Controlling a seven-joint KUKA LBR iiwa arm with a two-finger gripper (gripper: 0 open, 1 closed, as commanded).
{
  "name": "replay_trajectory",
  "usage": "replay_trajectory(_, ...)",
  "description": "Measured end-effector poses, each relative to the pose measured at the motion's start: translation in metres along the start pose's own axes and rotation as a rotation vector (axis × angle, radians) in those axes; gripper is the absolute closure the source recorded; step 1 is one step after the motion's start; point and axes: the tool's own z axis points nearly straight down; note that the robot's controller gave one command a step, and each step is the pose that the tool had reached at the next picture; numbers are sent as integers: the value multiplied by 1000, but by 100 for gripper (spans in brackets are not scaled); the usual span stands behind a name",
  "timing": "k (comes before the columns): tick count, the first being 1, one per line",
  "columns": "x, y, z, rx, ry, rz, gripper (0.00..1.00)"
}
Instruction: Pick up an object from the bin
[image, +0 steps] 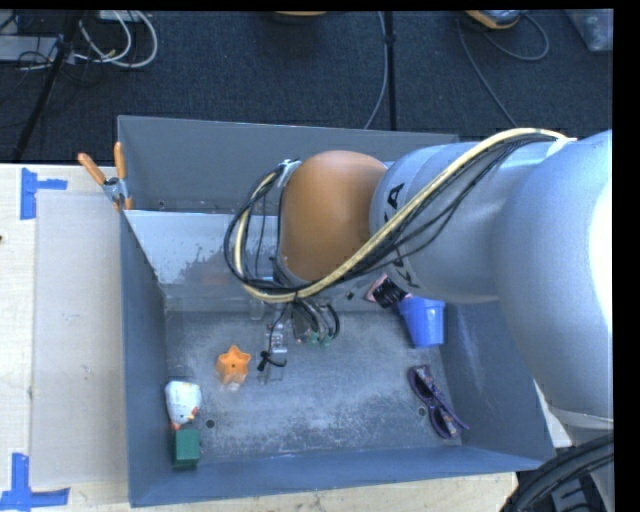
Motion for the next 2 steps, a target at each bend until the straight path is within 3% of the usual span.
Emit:
replay_trajectory(1,-2,-1,-5,-1,-7,3,0)
replay_trajectory(2,-3,14,12,-1,-11,99,0)
